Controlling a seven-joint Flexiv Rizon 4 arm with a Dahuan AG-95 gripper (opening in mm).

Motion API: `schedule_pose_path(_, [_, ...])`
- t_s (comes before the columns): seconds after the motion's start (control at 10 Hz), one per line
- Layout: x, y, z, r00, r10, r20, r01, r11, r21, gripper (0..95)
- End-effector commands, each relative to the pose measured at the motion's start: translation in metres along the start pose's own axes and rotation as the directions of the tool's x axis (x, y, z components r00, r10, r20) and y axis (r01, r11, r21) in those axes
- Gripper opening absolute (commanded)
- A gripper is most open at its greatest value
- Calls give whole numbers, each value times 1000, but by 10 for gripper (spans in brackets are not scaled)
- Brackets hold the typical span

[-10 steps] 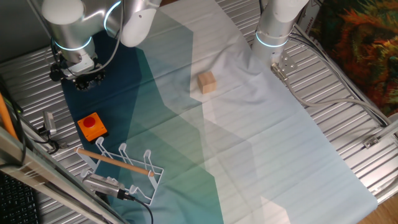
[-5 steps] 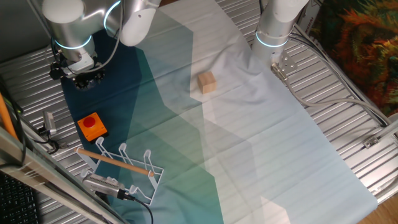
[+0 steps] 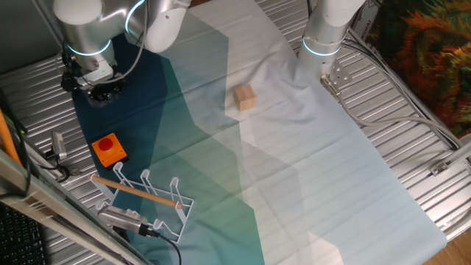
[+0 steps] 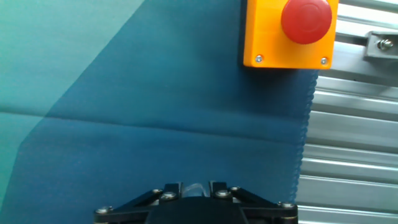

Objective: Put the cup on the cup rack

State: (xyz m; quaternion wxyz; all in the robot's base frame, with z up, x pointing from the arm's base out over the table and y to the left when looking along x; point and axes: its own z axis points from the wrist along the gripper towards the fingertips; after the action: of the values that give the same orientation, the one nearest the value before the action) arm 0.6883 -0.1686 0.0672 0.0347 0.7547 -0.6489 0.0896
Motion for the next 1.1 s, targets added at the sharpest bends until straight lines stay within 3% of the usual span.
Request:
schedule_pose_path(0.1, [0,-1,2,1000,-1,3,1,1000,2,190])
schedule_pose_path(0.3, [0,-1,2,1000,5,2,-5,1000,3,190])
schedule_pose_path(0.4, [0,-1,2,1000,10,0,-10,1000,2,0])
schedule_pose_path(0.9, [-1,-1,-3,999,38,-4,-38,999,-10,0])
schedule_pose_path(1.1, [-3,-1,-14,998,58,6,-58,998,-13,0])
